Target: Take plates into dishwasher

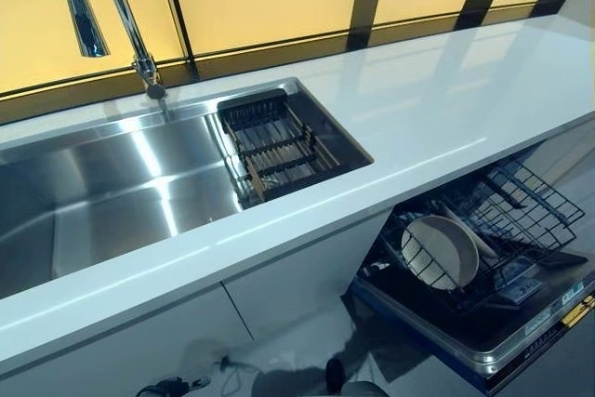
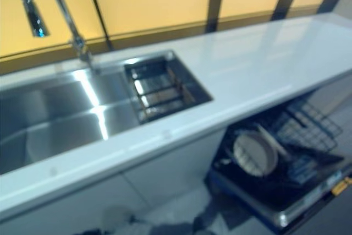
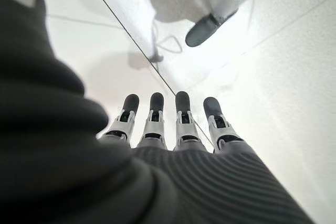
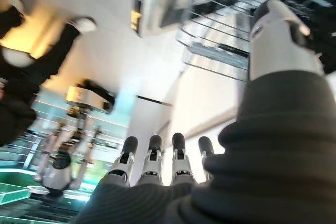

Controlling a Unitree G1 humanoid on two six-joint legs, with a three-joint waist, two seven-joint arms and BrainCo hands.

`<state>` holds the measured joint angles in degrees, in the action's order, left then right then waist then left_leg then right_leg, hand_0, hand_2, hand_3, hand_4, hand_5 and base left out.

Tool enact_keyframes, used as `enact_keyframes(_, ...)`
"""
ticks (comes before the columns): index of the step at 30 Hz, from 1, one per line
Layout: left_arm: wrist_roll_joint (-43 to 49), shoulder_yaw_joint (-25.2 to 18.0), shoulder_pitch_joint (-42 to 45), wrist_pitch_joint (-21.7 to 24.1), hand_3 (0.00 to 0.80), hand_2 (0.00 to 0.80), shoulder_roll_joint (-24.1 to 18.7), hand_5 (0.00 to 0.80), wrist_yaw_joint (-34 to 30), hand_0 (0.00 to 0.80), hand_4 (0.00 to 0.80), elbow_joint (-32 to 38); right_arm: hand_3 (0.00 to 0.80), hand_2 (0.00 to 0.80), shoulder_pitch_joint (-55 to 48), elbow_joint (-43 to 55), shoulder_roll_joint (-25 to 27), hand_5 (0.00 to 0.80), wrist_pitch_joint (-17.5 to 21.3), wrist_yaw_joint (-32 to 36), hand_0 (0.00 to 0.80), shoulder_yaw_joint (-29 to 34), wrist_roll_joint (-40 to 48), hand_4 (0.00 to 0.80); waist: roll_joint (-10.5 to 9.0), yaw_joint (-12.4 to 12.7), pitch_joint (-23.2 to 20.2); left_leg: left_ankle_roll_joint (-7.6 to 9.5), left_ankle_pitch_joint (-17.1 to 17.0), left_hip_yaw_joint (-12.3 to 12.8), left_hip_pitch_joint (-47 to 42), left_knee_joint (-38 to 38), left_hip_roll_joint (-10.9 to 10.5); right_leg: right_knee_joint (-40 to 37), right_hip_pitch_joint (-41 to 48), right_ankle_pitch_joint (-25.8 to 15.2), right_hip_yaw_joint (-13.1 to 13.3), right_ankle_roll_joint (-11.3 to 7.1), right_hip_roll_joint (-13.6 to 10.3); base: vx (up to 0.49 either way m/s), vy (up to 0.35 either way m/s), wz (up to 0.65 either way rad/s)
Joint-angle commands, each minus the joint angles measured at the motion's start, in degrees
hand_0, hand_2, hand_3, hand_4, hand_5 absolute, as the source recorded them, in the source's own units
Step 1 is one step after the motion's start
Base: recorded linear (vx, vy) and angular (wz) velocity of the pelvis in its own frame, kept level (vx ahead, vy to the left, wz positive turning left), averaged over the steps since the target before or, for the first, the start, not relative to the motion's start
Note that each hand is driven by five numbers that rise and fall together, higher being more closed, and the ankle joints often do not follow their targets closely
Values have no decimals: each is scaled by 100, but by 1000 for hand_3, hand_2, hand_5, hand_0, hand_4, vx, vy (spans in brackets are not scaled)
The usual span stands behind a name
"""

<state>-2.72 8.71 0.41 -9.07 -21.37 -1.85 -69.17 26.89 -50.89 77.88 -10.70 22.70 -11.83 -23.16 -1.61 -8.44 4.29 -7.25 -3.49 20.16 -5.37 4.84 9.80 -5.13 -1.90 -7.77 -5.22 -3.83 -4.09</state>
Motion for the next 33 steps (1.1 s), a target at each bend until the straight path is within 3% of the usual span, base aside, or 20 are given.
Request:
enact_keyframes(1, 424, -296, 23, -73, 0, 0, -441, 0, 305, 0, 0, -335, 0, 0, 151, -355, 111, 0, -308, -294, 0, 331, 108, 0, -373, 232, 190, 2, -151, -506, -164, 16, 166, 144, 430, 437, -52, -105, 245, -21, -150, -1)
enact_keyframes(2, 479, -361, 43, -22, 0, 0, -461, 0, 306, 0, 0, -352, 0, 0, 29, -510, 87, 0, -432, -311, 0, 588, 92, 0, -368, 274, 213, -136, -356, -520, 62, 16, 246, 73, 499, 425, -81, -125, 262, -87, -146, 8)
enact_keyframes(3, 531, -372, -6, 9, 0, 0, -470, 0, 262, 0, 0, -360, 0, 0, -103, -666, 73, 0, -527, -385, 0, 835, 111, 0, -380, 296, 244, -168, -426, -502, 146, 16, 231, 69, 496, 419, -107, -137, 250, -156, -112, 23)
enact_keyframes(5, 527, -333, -143, 153, 0, 0, -452, 0, 248, 0, 0, -398, 0, 0, -202, -1017, 68, 0, -528, -526, 0, 1012, 134, 0, -401, 286, 317, -119, -288, -408, 113, -222, 151, 131, 410, 407, -147, -88, 201, -229, -56, 27)
enact_keyframes(7, 496, -237, -489, 190, 0, 0, -394, 0, 196, 0, 0, -424, 0, 0, -508, -1342, 69, 0, -550, -551, 0, 1443, 629, 0, -425, 18, 302, -127, -29, -106, -185, -1160, 132, 179, 172, 291, -395, 105, 147, -313, -54, 19)
enact_keyframes(9, 402, -144, -653, 257, 0, 0, -361, 0, 223, 0, 0, -457, 0, 0, -920, -1469, 51, 0, -613, -503, 0, 1874, 860, 0, -438, -213, 196, -148, -54, -108, -411, -1727, 88, 231, -114, 214, -434, 265, 168, -243, -41, 56)
enact_keyframes(12, 41, 31, -979, 83, 0, 0, -329, 0, 267, 0, 0, -374, 0, 0, -1796, -1763, -240, 0, -411, -722, 0, 2548, 809, 0, -291, -502, 155, -172, 52, -381, -767, -2355, -1, 443, -565, 203, -482, 416, 312, -326, -3, 49)
enact_keyframes(13, -99, 96, -1115, 25, 0, 0, -367, 0, 298, 0, 0, -359, 0, 0, -1974, -1851, -447, 0, -374, -788, 0, 2614, 970, 0, -241, -556, 216, -87, 240, -629, -869, -2250, -207, 607, -922, 144, -465, 388, 358, -520, 52, 40)
enact_keyframes(15, -200, 164, -1307, -27, 0, 0, -524, 0, 268, 0, 0, -353, 0, 0, -1908, -1967, -719, 0, -500, -892, 0, 2412, 1207, 0, -209, -550, 439, 182, 963, -763, -934, -1712, -402, 1028, -1559, -5, -518, 198, 317, -640, 65, 47)
enact_keyframes(17, -123, 125, -1422, -94, 0, 0, -651, 0, 189, 0, 0, -398, 0, 0, -1822, -2048, -882, 0, -514, -1057, 0, 2283, 1400, 0, -197, -554, 601, 314, 1612, -400, -1204, -1231, -330, 1146, -1897, -215, -801, -76, 131, -585, 78, 33)
enact_keyframes(18, -140, 151, -1458, -181, 0, 0, -687, 0, 216, 0, 0, -443, 0, 0, -1743, -2030, -978, 0, -557, -1072, 0, 2209, 1418, 0, -245, -524, 655, 375, 1686, -336, -1266, -997, -437, 1139, -2010, -403, -1044, -116, 13, -559, 66, 34)
enact_keyframes(19, -163, 153, -1447, -195, 0, 0, -718, 0, 240, 0, 0, -515, 0, 0, -1678, -2034, -1026, 0, -563, -1030, 0, 2105, 1387, 0, -245, -497, 657, 417, 1713, -396, -1268, -858, -524, 1115, -2071, -477, -1125, -160, -16, -515, 54, 41)
enact_keyframes(22, -237, -2, -1327, -218, 0, 0, -857, 0, 177, 0, 0, -722, 0, 0, -1532, -2157, -1057, 0, -620, -1013, 0, 1897, 1356, 0, -246, -472, 575, 524, 1788, -549, -1319, -669, -692, 872, -2095, -677, -1067, -250, -24, -327, 91, 38)
enact_keyframes(26, -593, -143, -1208, -210, 0, 0, -874, 0, 346, 0, 0, -757, 0, 0, -1484, -2339, -1027, 0, -761, -1119, 0, 1971, 1393, 0, -256, -351, 423, 609, 1934, -695, -1363, -816, -859, 633, -1900, -692, -1167, -209, -7, -297, 46, 11)
enact_keyframes(29, -605, -238, -1204, 41, 0, 0, -826, 0, 381, 0, 0, -696, 0, 0, -1448, -2358, -1081, 0, -740, -1038, 0, 1987, 1313, 0, -250, -291, 351, 635, 2020, -593, -1392, -938, -945, 565, -1860, -750, -1350, -251, -97, -322, 55, -6)
enact_keyframes(31, -549, -239, -1355, 91, 0, 0, -922, 0, 435, 0, 0, -558, 0, 0, -1473, -2351, -1200, 0, -946, -960, 0, 1923, 1582, 0, -302, -290, 426, 672, 2067, -473, -1259, -1276, -1039, 213, -1791, -939, -1435, -375, -174, -213, -12, 2)
enact_keyframes(33, -441, -171, -1525, -104, 0, 0, -1042, 0, 478, 0, 0, -409, 0, 0, -1689, -2297, -1499, 0, -1046, -1022, 0, 2072, 1725, 0, -388, -311, 630, 706, 2042, -350, -1107, -1461, -1006, 155, -1788, -1098, -1294, -547, -358, -100, -95, 1)
